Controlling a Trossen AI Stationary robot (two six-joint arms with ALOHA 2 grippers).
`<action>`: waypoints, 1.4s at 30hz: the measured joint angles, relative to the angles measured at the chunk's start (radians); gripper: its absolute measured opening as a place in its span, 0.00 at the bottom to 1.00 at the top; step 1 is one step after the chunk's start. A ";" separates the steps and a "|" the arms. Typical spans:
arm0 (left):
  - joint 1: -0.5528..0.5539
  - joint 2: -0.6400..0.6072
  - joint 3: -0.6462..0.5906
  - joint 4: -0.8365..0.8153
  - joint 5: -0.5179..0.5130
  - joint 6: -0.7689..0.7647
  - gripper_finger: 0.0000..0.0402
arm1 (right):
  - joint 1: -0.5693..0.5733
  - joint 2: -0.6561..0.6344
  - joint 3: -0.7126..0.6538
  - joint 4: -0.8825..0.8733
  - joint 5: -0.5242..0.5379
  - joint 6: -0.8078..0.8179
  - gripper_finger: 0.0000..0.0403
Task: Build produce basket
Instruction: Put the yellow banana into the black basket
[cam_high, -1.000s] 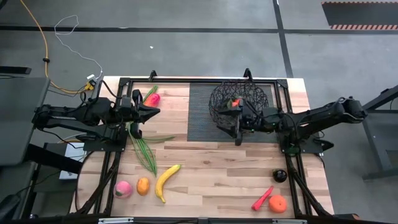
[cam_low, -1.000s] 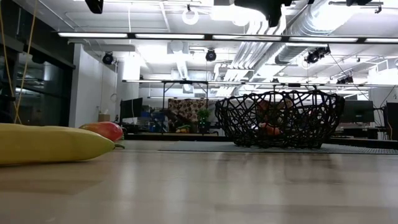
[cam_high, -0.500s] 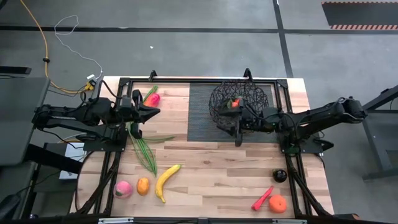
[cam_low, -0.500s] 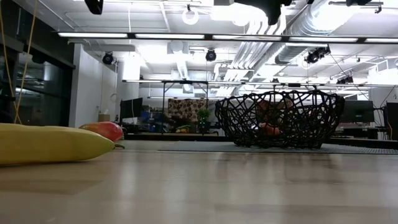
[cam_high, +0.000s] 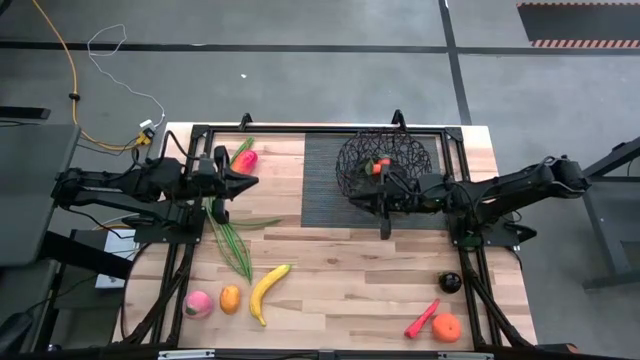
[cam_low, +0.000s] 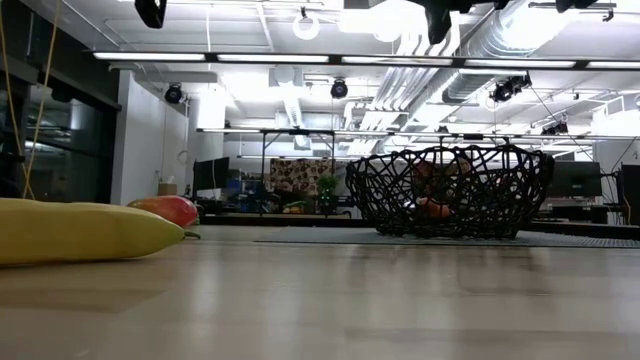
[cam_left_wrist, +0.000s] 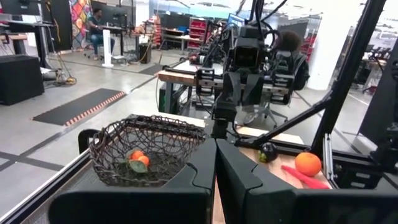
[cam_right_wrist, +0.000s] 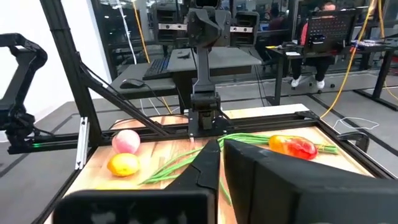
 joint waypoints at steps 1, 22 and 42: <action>0.000 0.000 0.000 -0.007 0.000 0.000 0.00 | 0.000 0.000 0.000 0.000 0.000 0.004 0.01; 0.000 0.000 0.000 -0.092 -0.025 -0.113 0.64 | 0.000 0.000 0.000 0.001 0.001 0.019 0.00; -0.177 0.333 0.242 -0.423 0.045 -0.387 0.71 | 0.000 -0.001 0.000 0.001 0.001 0.018 0.00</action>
